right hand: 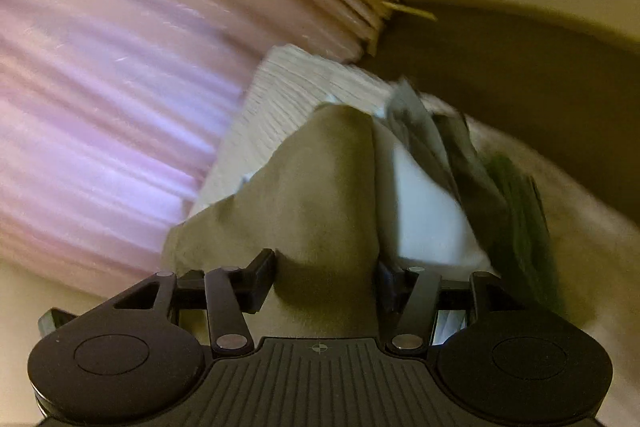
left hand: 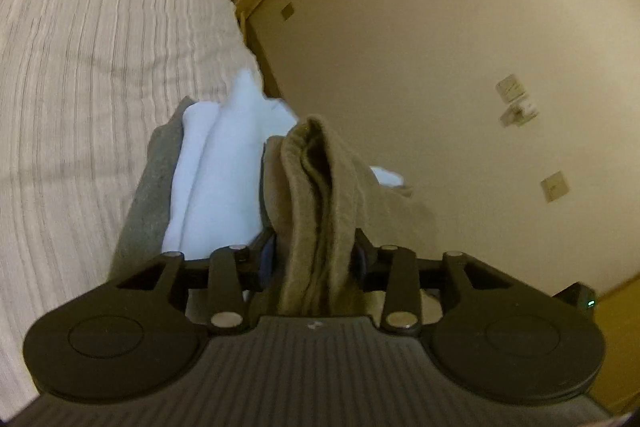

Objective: Fold clothes
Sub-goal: 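Carry the folded pants with both grippers onto the clothes stack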

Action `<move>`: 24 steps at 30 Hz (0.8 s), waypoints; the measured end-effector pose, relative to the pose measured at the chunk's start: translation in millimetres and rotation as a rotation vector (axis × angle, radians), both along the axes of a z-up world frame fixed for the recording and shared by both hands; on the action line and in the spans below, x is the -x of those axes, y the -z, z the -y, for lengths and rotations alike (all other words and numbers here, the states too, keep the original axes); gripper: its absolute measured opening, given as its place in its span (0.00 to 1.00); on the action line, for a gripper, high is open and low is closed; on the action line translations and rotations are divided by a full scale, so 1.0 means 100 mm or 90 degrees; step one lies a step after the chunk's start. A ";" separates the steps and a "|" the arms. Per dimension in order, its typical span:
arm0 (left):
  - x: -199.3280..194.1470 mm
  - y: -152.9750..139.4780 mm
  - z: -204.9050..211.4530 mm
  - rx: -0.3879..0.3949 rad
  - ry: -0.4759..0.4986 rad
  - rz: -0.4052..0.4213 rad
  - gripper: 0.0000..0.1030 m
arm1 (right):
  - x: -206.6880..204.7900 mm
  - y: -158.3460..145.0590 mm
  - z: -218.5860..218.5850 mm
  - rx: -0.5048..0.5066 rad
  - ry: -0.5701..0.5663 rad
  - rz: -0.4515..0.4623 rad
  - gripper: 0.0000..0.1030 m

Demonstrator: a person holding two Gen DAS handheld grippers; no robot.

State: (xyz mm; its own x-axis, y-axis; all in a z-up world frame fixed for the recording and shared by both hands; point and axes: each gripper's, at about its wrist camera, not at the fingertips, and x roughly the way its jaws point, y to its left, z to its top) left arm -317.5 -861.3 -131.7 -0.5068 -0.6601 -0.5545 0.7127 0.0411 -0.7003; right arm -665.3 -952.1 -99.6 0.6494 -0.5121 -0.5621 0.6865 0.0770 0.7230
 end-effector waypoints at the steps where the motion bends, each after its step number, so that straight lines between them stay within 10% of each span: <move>1: -0.02 -0.03 -0.03 0.008 -0.007 -0.002 0.36 | 0.00 -0.06 -0.02 0.024 0.007 -0.012 0.54; 12: -0.04 -0.27 0.16 0.058 -0.039 0.105 0.25 | -0.51 -0.29 -0.38 0.195 0.045 -0.200 0.54; 18: 0.44 -0.74 -0.49 0.141 0.038 0.238 0.09 | -0.57 -0.36 -1.41 0.237 0.040 -0.231 0.54; 24: 0.91 -0.43 -0.74 0.074 0.084 0.414 0.05 | -0.88 -0.12 -1.85 0.190 -0.013 -0.312 0.54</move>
